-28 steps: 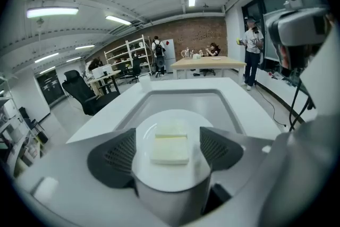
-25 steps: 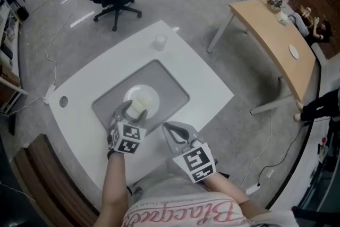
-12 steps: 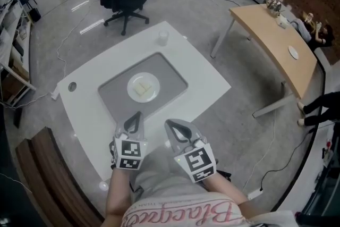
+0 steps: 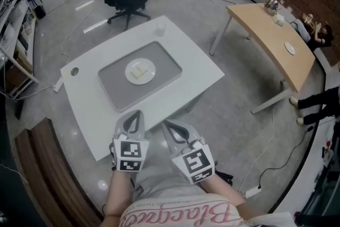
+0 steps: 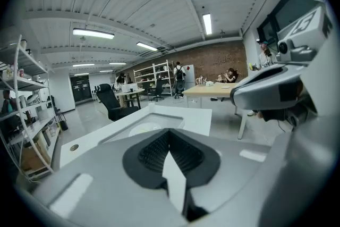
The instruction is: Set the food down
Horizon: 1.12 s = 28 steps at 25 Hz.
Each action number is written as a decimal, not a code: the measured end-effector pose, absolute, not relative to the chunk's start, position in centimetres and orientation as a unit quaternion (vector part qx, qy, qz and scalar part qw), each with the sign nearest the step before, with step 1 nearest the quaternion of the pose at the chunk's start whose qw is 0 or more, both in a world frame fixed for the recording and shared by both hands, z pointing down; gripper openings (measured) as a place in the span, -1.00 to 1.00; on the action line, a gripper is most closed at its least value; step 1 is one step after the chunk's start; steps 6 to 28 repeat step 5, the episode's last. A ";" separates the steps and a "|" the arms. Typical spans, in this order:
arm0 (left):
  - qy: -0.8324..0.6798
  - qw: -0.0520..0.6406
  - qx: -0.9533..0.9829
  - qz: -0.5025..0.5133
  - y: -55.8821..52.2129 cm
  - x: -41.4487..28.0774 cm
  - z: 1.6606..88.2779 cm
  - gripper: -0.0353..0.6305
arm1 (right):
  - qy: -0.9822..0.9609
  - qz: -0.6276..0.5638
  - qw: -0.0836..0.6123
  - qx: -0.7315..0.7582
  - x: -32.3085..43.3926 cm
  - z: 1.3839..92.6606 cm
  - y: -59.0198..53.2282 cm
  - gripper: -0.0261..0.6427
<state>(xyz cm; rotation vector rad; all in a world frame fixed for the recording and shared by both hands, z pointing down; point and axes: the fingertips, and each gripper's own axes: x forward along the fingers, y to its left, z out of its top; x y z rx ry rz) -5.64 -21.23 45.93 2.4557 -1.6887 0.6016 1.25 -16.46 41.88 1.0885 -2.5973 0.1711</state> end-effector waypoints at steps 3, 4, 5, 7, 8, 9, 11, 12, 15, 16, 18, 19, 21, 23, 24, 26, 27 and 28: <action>-0.561 0.050 0.800 0.208 -20.0 -5.0 45.7 -0.89 | -0.909 0.065 0.154 0.382 2.0 41.7 -14.8 -0.92; -0.564 0.051 0.797 0.212 -19.7 -5.0 45.6 -0.89 | -0.909 0.068 0.152 0.383 2.3 41.6 -14.2 -0.92; -0.567 0.051 0.793 0.217 -19.3 -5.0 45.5 -0.89 | -0.908 0.072 0.149 0.384 2.5 41.5 -13.6 -0.92; -0.567 0.051 0.793 0.217 -19.3 -5.0 45.5 -0.89 | -0.908 0.072 0.149 0.384 2.5 41.5 -13.6 -0.92; -0.567 0.051 0.793 0.217 -19.3 -5.0 45.5 -0.89 | -0.908 0.072 0.149 0.384 2.5 41.5 -13.6 -0.92; -0.567 0.051 0.793 0.217 -19.3 -5.0 45.5 -0.89 | -0.908 0.072 0.149 0.384 2.5 41.5 -13.6 -0.92; -0.567 0.051 0.793 0.217 -19.3 -5.0 45.5 -0.89 | -0.908 0.072 0.149 0.384 2.5 41.5 -13.6 -0.92; -0.567 0.051 0.793 0.217 -19.3 -5.0 45.5 -0.89 | -0.908 0.072 0.149 0.384 2.5 41.5 -13.6 -0.92; -0.567 0.051 0.793 0.217 -19.3 -5.0 45.5 -0.89 | -0.908 0.072 0.149 0.384 2.5 41.5 -13.6 -0.92; -0.567 0.051 0.793 0.217 -19.3 -5.0 45.5 -0.89 | -0.908 0.072 0.149 0.384 2.5 41.5 -13.6 -0.92; -0.567 0.051 0.793 0.217 -19.3 -5.0 45.5 -0.89 | -0.908 0.072 0.149 0.384 2.5 41.5 -13.6 -0.92; -0.567 0.051 0.793 0.217 -19.3 -5.0 45.5 -0.89 | -0.908 0.072 0.149 0.384 2.5 41.5 -13.6 -0.92; -0.567 0.051 0.793 0.217 -19.3 -5.0 45.5 -0.89 | -0.908 0.072 0.149 0.384 2.5 41.5 -13.6 -0.92; -0.567 0.051 0.793 0.217 -19.3 -5.0 45.5 -0.89 | -0.908 0.072 0.149 0.384 2.5 41.5 -13.6 -0.92; -0.567 0.051 0.793 0.217 -19.3 -5.0 45.5 -0.89 | -0.908 0.072 0.149 0.384 2.5 41.5 -13.6 -0.92; -0.567 0.051 0.793 0.217 -19.3 -5.0 45.5 -0.89 | -0.908 0.072 0.149 0.384 2.5 41.5 -13.6 -0.92; -0.567 0.051 0.793 0.217 -19.3 -5.0 45.5 -0.89 | -0.908 0.072 0.149 0.384 2.5 41.5 -13.6 -0.92; -0.567 0.051 0.793 0.217 -19.3 -5.0 45.5 -0.89 | -0.908 0.072 0.149 0.384 2.5 41.5 -13.6 -0.92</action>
